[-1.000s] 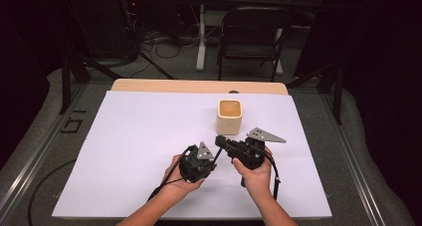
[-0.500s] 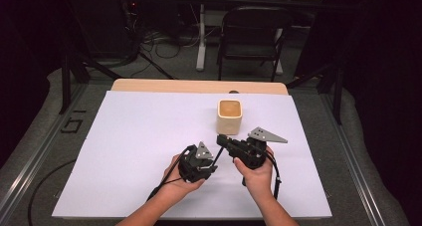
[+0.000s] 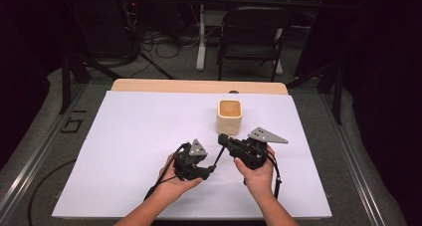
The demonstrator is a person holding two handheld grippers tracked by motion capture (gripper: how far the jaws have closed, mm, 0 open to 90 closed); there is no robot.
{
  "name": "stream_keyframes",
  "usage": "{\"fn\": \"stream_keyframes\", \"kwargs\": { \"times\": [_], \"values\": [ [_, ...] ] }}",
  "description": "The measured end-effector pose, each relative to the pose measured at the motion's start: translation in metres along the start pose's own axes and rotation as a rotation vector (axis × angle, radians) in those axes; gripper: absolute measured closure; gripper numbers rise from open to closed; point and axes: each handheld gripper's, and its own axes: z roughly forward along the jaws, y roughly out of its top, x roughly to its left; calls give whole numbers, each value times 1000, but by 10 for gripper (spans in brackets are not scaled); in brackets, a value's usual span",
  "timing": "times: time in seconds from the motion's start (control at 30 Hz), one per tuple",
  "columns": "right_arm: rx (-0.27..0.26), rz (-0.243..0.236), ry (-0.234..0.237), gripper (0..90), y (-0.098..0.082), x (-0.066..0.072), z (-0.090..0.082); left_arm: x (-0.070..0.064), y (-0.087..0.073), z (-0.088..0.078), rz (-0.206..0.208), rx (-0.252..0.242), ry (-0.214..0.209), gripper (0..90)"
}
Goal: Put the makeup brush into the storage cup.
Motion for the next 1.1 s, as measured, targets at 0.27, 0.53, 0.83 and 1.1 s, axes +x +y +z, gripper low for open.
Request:
{"fn": "stream_keyframes", "kwargs": {
  "times": [0.27,0.53,0.83,1.1],
  "values": [
    [0,-7,-6,838,0,0,0,3,-2,-1,-2,-14,18,401],
    [-16,-10,-15,837,2,-2,-2,8,-6,-6,-19,-26,31,391],
    [-7,-21,-29,837,3,-3,-5,20,-15,-15,-53,-37,59,390],
    [-9,-27,-44,838,3,-6,-6,39,-28,-30,-92,-60,111,384]
  ]
}}
